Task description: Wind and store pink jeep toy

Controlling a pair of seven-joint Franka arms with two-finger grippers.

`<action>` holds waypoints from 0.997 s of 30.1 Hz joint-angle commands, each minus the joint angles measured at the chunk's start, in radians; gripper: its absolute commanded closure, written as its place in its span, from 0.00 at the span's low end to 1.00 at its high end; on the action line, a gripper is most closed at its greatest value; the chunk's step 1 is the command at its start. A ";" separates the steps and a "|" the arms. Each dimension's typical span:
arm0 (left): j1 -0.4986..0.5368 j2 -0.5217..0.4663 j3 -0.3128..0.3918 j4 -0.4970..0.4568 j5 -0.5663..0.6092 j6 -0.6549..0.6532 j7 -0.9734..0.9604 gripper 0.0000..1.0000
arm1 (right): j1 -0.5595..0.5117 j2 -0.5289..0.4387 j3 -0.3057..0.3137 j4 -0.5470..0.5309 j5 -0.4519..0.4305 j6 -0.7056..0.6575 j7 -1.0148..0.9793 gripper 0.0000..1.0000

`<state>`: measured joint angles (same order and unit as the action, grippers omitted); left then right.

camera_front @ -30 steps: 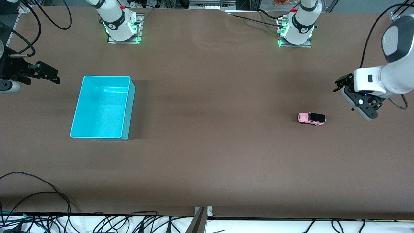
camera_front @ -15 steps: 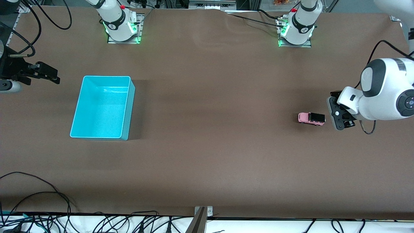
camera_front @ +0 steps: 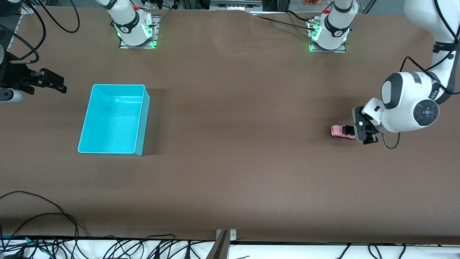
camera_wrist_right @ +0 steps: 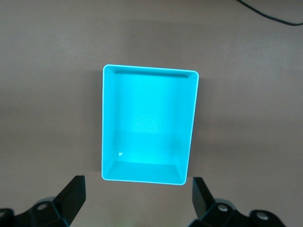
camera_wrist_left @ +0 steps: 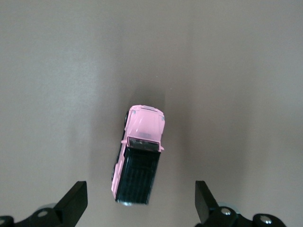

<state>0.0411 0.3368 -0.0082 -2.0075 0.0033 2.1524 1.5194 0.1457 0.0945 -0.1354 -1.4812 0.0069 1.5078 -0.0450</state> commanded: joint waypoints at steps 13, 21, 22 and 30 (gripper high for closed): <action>0.010 -0.005 -0.009 -0.212 0.009 0.342 0.140 0.00 | -0.005 0.004 0.000 0.022 -0.008 -0.020 -0.009 0.00; 0.011 0.037 -0.009 -0.218 0.012 0.426 0.180 0.00 | -0.005 0.002 0.000 0.022 -0.008 -0.020 -0.009 0.00; 0.014 0.041 -0.009 -0.218 0.012 0.431 0.182 0.00 | -0.005 0.004 0.000 0.022 -0.008 -0.020 -0.009 0.00; 0.046 0.077 -0.009 -0.218 0.012 0.481 0.217 0.01 | -0.005 0.004 0.000 0.022 -0.008 -0.020 -0.009 0.00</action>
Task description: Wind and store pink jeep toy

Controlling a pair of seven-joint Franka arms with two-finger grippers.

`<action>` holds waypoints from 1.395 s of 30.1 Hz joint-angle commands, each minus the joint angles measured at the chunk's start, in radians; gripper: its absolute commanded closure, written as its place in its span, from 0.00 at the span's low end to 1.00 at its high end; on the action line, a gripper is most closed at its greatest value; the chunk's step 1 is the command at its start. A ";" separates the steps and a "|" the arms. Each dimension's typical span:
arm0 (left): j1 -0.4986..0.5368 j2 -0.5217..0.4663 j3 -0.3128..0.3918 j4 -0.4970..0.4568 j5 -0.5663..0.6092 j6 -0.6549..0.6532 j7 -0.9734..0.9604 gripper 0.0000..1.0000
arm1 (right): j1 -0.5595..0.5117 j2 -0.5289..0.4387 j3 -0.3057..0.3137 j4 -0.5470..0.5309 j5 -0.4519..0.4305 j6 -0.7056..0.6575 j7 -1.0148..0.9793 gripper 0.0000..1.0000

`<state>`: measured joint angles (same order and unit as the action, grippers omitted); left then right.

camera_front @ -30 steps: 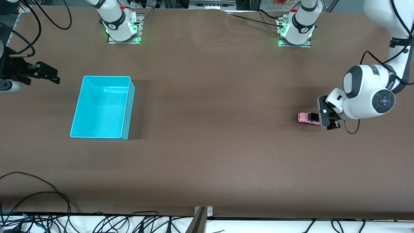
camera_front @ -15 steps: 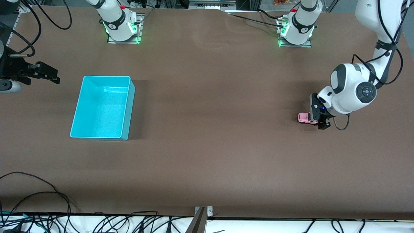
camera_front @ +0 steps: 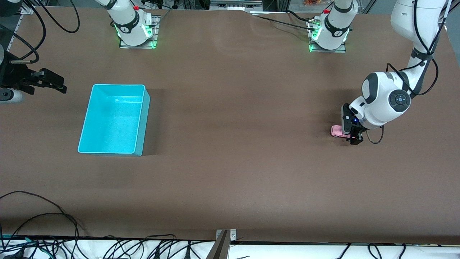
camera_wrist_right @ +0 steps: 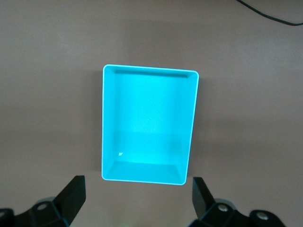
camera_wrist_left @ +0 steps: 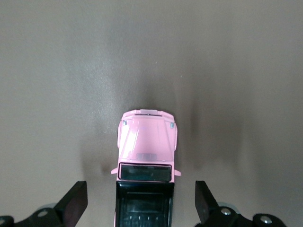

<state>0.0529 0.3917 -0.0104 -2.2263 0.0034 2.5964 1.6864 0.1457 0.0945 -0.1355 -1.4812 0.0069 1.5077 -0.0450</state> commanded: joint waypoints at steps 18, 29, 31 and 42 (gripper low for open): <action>0.039 -0.008 -0.026 0.000 0.010 0.024 0.055 0.93 | -0.005 0.004 0.000 0.022 -0.008 -0.020 -0.009 0.00; 0.058 -0.002 -0.025 0.002 0.006 -0.032 0.009 1.00 | -0.005 0.004 0.002 0.022 -0.008 -0.020 -0.009 0.00; 0.058 0.007 -0.025 0.002 0.004 -0.032 -0.010 1.00 | -0.005 0.004 0.002 0.022 -0.008 -0.020 -0.009 0.00; 0.058 0.030 -0.025 0.002 0.001 -0.028 -0.051 1.00 | -0.005 0.002 0.002 0.022 -0.008 -0.020 -0.009 0.00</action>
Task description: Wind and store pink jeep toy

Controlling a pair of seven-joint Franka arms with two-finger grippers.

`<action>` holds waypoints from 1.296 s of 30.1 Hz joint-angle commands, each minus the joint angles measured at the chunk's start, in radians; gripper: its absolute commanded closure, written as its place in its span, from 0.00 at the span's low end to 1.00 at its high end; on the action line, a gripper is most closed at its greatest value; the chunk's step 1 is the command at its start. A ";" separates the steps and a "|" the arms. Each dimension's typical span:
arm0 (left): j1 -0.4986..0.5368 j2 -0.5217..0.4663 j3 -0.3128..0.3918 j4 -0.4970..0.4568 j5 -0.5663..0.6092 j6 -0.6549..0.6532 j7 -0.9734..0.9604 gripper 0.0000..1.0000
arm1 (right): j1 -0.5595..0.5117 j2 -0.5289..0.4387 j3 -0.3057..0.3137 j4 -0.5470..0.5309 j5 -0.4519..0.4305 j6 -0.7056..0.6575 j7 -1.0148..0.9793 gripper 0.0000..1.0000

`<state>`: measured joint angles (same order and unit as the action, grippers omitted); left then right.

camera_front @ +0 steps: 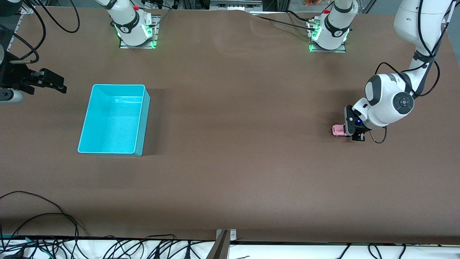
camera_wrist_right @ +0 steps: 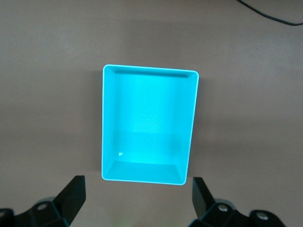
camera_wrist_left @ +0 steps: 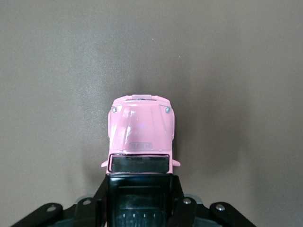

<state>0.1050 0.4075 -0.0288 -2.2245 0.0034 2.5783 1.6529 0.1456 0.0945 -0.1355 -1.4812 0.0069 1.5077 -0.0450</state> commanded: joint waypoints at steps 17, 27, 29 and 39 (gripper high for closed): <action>0.149 0.093 -0.006 0.023 0.012 0.012 0.063 1.00 | -0.005 0.002 0.002 0.022 -0.007 -0.020 -0.009 0.00; 0.303 0.155 -0.007 0.100 0.010 0.017 0.298 1.00 | -0.005 0.004 0.002 0.022 -0.007 -0.020 -0.009 0.00; 0.317 0.163 -0.007 0.114 0.010 0.017 0.323 1.00 | -0.005 0.004 0.002 0.022 -0.007 -0.020 -0.009 0.00; 0.323 0.175 -0.007 0.146 0.010 0.011 0.372 1.00 | -0.005 0.004 0.002 0.022 -0.007 -0.020 -0.009 0.00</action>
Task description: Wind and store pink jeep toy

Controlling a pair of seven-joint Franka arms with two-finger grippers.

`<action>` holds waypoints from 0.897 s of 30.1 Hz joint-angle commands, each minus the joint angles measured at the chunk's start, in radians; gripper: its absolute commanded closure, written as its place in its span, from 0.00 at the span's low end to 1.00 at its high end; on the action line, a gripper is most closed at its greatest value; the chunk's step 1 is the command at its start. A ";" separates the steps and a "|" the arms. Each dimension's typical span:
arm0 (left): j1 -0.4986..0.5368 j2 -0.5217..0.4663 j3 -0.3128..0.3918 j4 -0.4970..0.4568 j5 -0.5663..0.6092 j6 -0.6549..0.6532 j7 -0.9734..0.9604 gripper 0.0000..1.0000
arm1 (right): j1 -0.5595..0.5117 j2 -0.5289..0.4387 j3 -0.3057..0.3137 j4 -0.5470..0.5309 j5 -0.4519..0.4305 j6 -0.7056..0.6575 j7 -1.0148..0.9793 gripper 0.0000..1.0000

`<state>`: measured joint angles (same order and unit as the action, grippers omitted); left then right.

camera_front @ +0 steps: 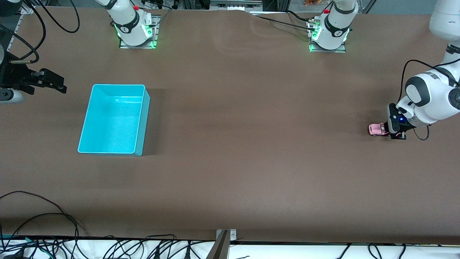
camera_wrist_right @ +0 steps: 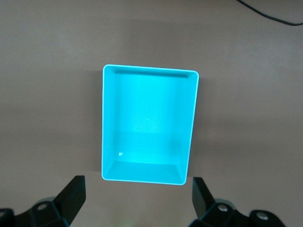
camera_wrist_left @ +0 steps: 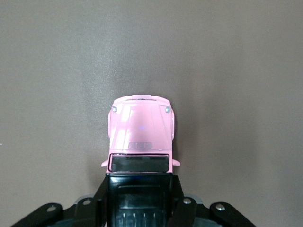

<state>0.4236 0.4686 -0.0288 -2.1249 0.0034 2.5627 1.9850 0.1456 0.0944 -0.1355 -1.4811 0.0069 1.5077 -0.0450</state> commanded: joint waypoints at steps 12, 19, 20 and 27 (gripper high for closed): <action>0.026 0.059 -0.008 0.075 -0.031 -0.065 0.029 0.00 | -0.005 0.004 0.002 0.022 -0.007 -0.020 -0.009 0.00; 0.017 0.018 -0.010 0.189 -0.048 -0.283 -0.008 0.00 | -0.005 0.004 0.002 0.022 -0.007 -0.020 -0.009 0.00; 0.017 0.018 -0.010 0.212 -0.048 -0.324 -0.029 0.00 | -0.005 0.004 0.002 0.022 -0.007 -0.020 -0.007 0.00; 0.017 0.018 -0.010 0.324 -0.049 -0.610 -0.224 0.00 | -0.005 0.004 0.002 0.022 -0.005 -0.020 -0.007 0.00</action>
<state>0.4394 0.4903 -0.0349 -1.8701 -0.0157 2.1210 1.8824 0.1456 0.0945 -0.1355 -1.4811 0.0070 1.5077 -0.0450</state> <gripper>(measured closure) 0.000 0.000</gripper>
